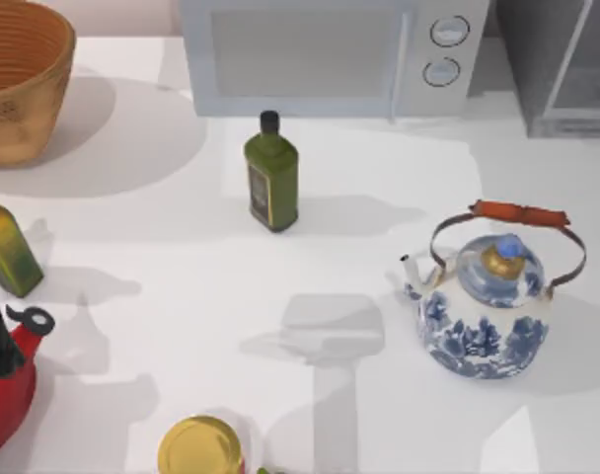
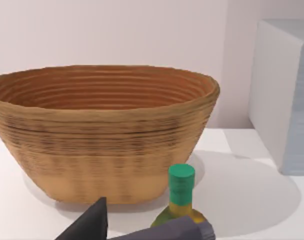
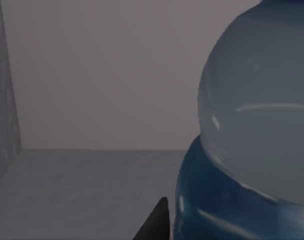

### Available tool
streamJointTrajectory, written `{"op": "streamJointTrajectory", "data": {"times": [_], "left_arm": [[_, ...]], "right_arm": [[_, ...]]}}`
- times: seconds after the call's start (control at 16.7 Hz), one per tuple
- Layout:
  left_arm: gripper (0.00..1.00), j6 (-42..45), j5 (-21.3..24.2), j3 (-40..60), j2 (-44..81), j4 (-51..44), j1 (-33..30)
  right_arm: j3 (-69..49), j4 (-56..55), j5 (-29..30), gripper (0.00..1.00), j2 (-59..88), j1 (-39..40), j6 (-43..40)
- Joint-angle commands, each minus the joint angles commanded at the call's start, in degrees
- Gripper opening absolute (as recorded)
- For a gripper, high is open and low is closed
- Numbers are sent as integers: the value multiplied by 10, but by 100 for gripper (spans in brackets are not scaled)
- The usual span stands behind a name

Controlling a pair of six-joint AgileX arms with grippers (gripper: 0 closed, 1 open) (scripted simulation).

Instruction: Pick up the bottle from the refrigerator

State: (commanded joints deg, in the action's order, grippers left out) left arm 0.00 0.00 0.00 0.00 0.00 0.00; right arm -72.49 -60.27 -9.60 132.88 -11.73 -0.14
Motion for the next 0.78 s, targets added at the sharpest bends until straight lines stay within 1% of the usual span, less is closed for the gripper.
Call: {"op": "streamJointTrajectory", "data": {"times": [0.06, 0.12, 0.6, 0.78], "left_arm": [[100, 0, 0, 0, 0, 0, 0], [100, 0, 0, 0, 0, 0, 0], [100, 0, 0, 0, 0, 0, 0], [100, 0, 0, 0, 0, 0, 0]], "right_arm": [[0, 0, 0, 2, 0, 0, 0], [0, 0, 0, 0, 0, 0, 0], [0, 0, 0, 0, -1, -2, 1], [-4, 21, 1, 0, -20, -3, -2]]}}
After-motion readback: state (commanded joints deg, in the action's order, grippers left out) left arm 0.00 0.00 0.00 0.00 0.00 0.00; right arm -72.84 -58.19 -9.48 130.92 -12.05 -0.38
